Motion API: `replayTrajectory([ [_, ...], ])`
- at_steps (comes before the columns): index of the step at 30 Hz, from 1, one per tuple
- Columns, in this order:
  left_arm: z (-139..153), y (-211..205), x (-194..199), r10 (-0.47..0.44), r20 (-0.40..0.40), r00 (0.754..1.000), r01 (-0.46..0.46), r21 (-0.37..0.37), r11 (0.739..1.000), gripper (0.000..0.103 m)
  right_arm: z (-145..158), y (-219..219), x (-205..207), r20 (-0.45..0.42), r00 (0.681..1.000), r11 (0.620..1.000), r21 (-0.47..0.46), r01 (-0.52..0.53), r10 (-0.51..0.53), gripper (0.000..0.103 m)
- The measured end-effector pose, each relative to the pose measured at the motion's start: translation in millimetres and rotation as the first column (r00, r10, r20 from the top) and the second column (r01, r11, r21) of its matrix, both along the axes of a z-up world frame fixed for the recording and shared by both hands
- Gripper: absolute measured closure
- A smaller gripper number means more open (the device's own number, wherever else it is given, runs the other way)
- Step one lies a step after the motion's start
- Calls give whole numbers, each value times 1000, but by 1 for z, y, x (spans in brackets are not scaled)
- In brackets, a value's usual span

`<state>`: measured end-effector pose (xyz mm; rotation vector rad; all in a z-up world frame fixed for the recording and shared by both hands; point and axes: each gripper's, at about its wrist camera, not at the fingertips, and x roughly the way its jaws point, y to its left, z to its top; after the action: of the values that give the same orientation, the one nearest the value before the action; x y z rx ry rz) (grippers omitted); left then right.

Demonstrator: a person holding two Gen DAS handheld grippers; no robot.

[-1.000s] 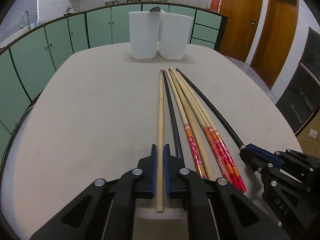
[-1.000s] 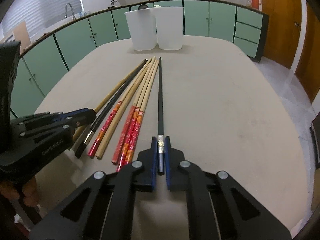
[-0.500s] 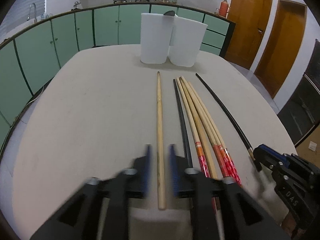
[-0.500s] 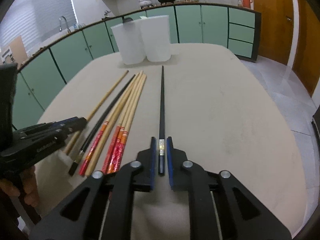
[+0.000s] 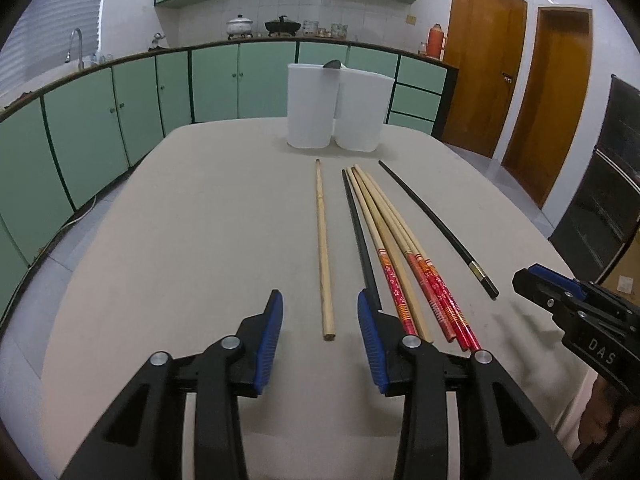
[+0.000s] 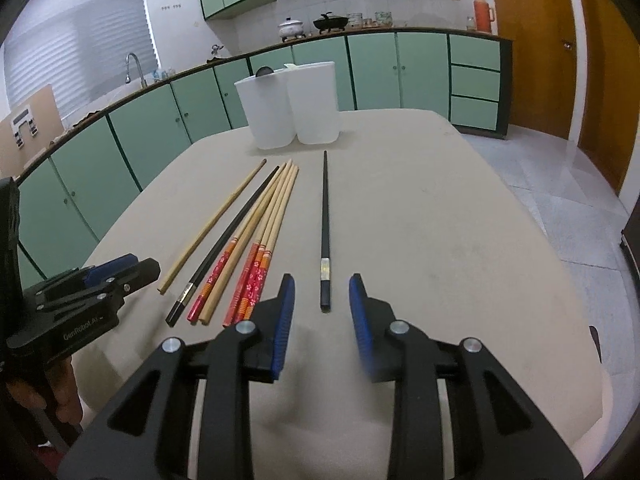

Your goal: Organize utensils

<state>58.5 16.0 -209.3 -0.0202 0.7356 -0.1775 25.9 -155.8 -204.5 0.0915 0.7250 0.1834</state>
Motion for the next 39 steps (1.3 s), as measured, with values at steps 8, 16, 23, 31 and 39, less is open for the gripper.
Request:
replayTrajectory([
  [8, -5, -5, -9, -8, 10, 1000, 8, 3, 1000, 65, -6, 4, -3, -11, 1000, 1000, 6, 4, -4, 74],
  [16, -11, -12, 1, -11, -27, 1000, 11, 2, 1000, 65, -14, 5, 0, -42, 999, 1000, 7, 7, -7, 76],
  [23, -15, -10, 10, 19, -53, 998, -20, -14, 1000, 66, -21, 9, 14, -47, 999, 1000, -7, 10, -10, 78],
  [31, -19, -12, 14, 26, -40, 999, -26, 3, 1000, 79, -29, 19, 22, -4, 1000, 997, -80, -13, 13, 91],
  [39, -19, -11, 16, 30, -41, 999, -30, 0, 1000, 96, -26, 16, 27, -14, 1000, 998, -65, -20, 19, 97],
])
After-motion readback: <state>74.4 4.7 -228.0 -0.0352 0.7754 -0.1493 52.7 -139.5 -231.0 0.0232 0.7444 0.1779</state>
